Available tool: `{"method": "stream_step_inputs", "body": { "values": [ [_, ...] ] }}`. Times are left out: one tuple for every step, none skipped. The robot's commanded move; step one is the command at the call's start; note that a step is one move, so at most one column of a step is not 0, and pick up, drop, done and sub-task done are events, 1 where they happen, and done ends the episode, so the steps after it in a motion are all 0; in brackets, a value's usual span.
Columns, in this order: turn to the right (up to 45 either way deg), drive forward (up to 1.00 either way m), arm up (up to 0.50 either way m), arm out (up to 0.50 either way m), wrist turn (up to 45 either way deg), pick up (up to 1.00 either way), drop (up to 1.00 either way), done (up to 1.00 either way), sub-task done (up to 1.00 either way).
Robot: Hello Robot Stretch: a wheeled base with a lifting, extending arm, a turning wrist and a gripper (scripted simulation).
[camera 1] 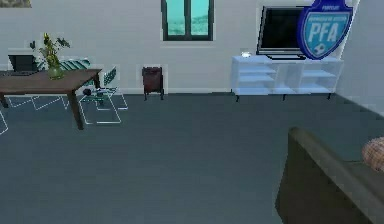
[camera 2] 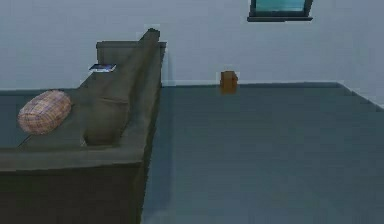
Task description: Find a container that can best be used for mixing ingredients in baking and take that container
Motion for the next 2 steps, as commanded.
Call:
{"method": "stream_step_inputs", "body": {
  "values": [
    [0.0, 1.00, 0.00, 0.00, 0.0, 0.00, 0.00, 0.00, 0.00],
    [3.0, 0.00, 0.00, 0.00, 0.0, 0.00, 0.00, 0.00, 0.00]
  ]
}}
